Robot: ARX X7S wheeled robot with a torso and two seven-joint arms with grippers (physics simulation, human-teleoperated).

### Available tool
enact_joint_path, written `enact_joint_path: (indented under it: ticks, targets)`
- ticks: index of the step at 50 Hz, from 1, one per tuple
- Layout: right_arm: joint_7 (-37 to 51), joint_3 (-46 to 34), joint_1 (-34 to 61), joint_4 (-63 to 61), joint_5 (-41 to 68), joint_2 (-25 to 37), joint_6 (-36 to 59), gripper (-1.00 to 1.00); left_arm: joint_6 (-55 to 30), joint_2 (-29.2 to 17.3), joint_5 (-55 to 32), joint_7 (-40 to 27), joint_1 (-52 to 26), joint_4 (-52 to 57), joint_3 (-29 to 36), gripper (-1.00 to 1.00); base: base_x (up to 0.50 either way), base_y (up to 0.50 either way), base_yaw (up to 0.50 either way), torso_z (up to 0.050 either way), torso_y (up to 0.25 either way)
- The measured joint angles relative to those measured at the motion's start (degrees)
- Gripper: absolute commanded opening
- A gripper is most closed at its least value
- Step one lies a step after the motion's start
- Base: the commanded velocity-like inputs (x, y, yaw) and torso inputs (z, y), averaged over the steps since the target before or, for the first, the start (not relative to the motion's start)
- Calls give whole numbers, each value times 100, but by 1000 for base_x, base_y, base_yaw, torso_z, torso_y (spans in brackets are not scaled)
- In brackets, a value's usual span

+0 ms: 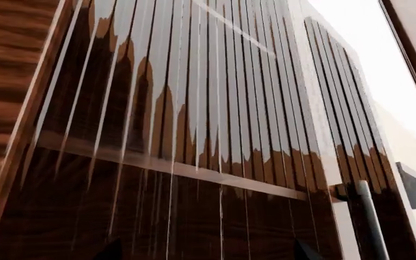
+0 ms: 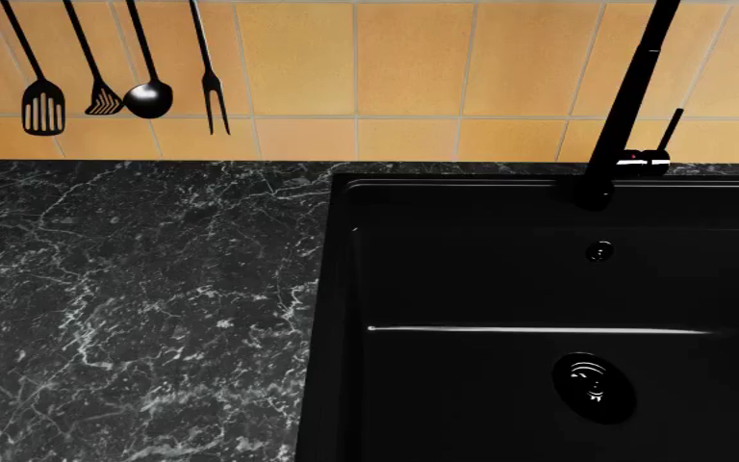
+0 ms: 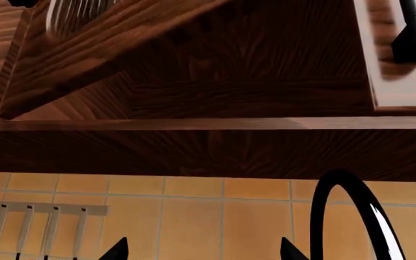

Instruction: Pick the kettle from the counter and place it on the tray. Then pick the mug from the cabinet and place it on the tray. Then close the cabinet doors.

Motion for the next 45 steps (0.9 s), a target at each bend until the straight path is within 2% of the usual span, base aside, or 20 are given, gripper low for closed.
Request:
enact_joint_path:
  ticks: [24,36,45]
  targets:
    - [-1,307,-247,0,108,-170,216,100,1668,121,236,419,1,-591,2000,100,0,0,-6,0,0]
    - [-1,404,-316,0,149,-204,266,100,2066,73,359,478,1,-556,2636,100,0,0,-5,0,0]
    - [-2,435,-351,0,153,-238,304,100,2312,15,781,576,1,-490,3251,100,0,0,-5,0,0]
